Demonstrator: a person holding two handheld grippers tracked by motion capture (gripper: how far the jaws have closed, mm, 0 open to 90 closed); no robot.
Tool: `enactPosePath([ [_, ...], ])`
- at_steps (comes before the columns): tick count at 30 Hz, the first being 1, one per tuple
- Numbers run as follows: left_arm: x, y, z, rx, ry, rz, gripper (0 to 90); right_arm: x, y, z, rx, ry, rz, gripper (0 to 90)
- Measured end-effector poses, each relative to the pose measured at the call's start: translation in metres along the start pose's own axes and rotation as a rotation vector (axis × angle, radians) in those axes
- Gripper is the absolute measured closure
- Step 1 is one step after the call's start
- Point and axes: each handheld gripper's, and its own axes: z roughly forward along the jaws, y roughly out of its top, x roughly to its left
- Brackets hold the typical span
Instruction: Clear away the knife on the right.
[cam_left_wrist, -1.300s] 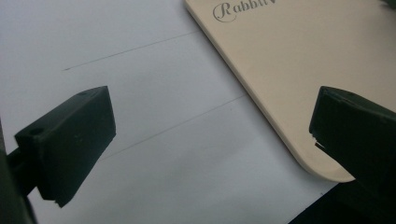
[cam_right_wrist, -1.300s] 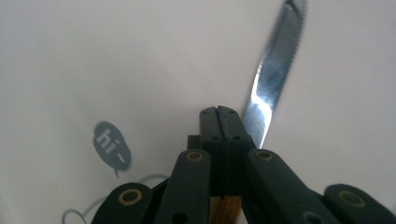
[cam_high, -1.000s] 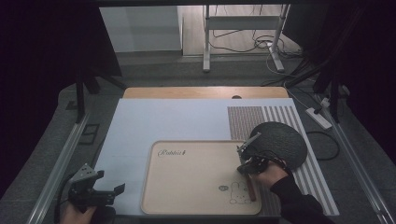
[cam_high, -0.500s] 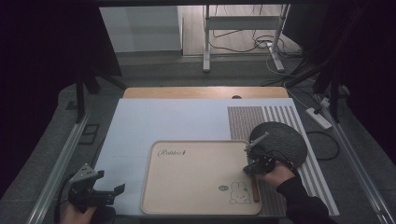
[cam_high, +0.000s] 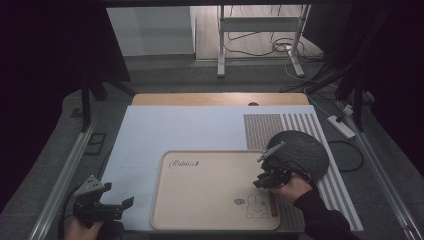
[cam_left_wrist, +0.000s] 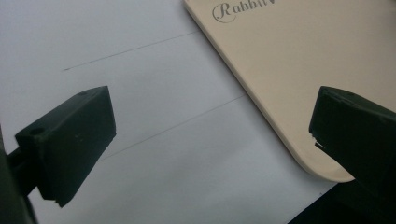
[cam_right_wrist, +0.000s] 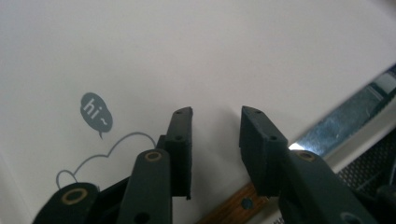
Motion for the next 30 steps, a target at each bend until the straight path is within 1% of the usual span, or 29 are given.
enactPosePath([
  [1, 0.000, 0.000, 0.000, 0.000, 0.000, 0.000, 0.6, 0.001, 0.001, -0.001, -0.006, -0.003, -0.004, 59.5],
  [2, 0.000, 0.000, 0.000, 0.000, 0.000, -0.001, 0.6, 0.002, 0.002, -0.001, -0.017, -0.010, -0.009, 54.3],
  [3, 0.000, 0.000, 0.000, -0.001, -0.001, -0.001, 0.6, 0.002, 0.002, -0.001, -0.017, -0.010, -0.009, 54.3],
  [8, 0.000, 0.000, 0.000, -0.001, -0.001, -0.001, 0.6, 0.004, 0.004, -0.001, -0.032, -0.021, -0.006, 39.8],
  [9, 0.000, 0.000, 0.000, 0.000, -0.001, 0.000, 0.6, 0.006, 0.005, -0.002, -0.041, -0.035, -0.010, 34.1],
  [10, 0.000, 0.000, 0.000, 0.000, -0.001, 0.000, 0.6, 0.006, 0.005, -0.002, -0.041, -0.035, -0.010, 34.1],
  [13, 0.000, 0.000, 0.000, 0.000, -0.002, -0.001, 0.6, 0.009, 0.007, -0.003, -0.049, -0.063, -0.015, 26.2],
  [17, 0.000, 0.000, 0.000, -0.002, -0.002, -0.001, 0.6, 0.009, 0.007, -0.006, -0.061, -0.075, -0.024, 22.6],
  [18, 0.000, 0.000, 0.000, -0.002, -0.003, -0.001, 0.6, 0.009, 0.007, -0.007, -0.063, -0.071, -0.025, 22.3],
  [19, 0.000, 0.000, 0.000, -0.002, -0.003, -0.001, 0.6, 0.009, 0.007, -0.007, -0.070, -0.068, -0.030, 20.8],
  [22, 0.000, 0.000, 0.000, -0.002, -0.003, -0.002, 0.6, 0.009, 0.007, -0.010, -0.086, -0.083, -0.043, 15.7],
  [25, 0.000, 0.000, 0.000, -0.002, -0.003, -0.002, 0.6, 0.009, 0.006, -0.011, -0.096, -0.092, -0.044, 11.5],
  [28, 0.001, 0.000, 0.000, -0.001, -0.004, -0.002, 0.6, 0.010, 0.005, -0.013, -0.110, -0.102, -0.050, 9.4],
  [30, 0.001, 0.000, 0.000, -0.001, -0.004, -0.002, 0.6, 0.010, 0.004, -0.015, -0.121, -0.104, -0.042, 8.4],
])
